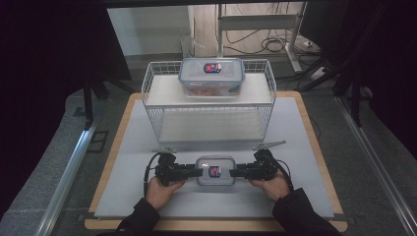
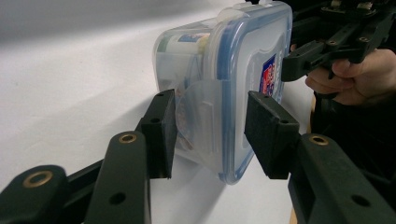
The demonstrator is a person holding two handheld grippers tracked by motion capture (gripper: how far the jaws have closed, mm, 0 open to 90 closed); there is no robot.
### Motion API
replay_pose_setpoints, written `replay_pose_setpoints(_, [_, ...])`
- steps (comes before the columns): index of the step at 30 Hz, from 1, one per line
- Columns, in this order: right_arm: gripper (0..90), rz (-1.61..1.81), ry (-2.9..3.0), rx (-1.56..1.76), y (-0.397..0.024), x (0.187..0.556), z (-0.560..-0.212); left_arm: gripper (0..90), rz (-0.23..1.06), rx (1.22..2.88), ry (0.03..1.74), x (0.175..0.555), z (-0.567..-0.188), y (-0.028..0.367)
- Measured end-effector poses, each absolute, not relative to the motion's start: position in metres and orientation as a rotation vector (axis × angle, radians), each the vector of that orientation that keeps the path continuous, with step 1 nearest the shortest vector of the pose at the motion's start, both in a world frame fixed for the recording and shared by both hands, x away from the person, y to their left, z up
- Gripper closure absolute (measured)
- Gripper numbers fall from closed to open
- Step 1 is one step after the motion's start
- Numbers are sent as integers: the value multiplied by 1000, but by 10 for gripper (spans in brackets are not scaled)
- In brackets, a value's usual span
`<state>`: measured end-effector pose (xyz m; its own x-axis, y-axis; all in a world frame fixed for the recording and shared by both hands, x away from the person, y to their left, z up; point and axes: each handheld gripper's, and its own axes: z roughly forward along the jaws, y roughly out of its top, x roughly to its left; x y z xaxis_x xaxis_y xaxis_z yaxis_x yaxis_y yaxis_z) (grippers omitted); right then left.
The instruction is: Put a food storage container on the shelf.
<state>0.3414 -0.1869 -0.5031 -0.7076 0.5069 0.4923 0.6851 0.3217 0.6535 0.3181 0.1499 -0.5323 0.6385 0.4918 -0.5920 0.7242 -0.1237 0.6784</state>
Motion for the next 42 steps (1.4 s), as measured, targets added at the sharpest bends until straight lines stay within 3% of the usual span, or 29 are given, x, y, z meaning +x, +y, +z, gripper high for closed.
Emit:
replay_pose_setpoints(13, [589,-1407,-2333,-1091,-193,345,-488,540,-236,1760,956,325,-513,150])
replay_pose_setpoints(42, [584,-1564,-2364,-1034,-184,372,-397,539,-91,1766,903,343,-419,156])
